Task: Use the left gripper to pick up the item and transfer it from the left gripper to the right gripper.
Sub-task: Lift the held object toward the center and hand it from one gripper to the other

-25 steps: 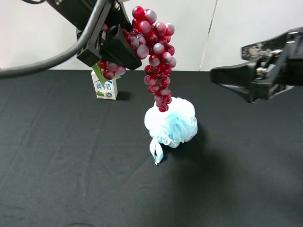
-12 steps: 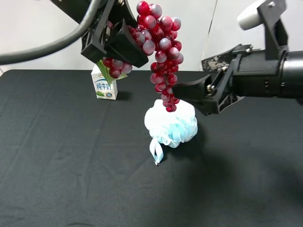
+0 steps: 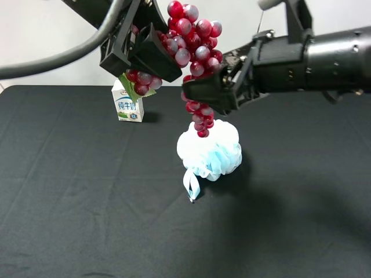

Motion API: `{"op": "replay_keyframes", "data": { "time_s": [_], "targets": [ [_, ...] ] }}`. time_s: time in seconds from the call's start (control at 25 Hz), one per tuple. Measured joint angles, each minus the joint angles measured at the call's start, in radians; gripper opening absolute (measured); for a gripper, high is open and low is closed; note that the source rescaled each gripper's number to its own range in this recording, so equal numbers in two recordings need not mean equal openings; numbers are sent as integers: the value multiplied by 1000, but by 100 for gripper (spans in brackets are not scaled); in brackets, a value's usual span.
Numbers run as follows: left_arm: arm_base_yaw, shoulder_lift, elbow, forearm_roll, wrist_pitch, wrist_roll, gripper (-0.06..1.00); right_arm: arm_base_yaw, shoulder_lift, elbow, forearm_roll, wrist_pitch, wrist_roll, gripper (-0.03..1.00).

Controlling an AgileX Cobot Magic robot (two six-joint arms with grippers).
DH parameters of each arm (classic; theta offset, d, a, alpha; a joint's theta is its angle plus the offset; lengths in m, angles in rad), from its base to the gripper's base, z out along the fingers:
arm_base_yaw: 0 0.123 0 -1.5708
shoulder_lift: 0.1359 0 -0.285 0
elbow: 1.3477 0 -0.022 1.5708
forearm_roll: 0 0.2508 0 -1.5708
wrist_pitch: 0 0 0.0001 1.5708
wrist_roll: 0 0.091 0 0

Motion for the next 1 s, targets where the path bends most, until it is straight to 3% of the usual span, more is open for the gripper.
{"op": "replay_keyframes", "data": {
  "time_s": [0.36,0.88,0.92,0.96,1.0],
  "targets": [
    [0,0,0,0,-3,0,0,0,122,-69,4,134,-21,100],
    [0,0,0,-3,-13,0,0,0,133,-72,64,160,-73,100],
    [0,0,0,-3,-13,0,0,0,133,-72,64,161,-73,96],
    [0,0,0,-3,-13,0,0,0,133,-72,64,161,-74,81],
    [0,0,0,-3,-17,0,0,0,133,-72,64,161,-74,57]
  ]
}}
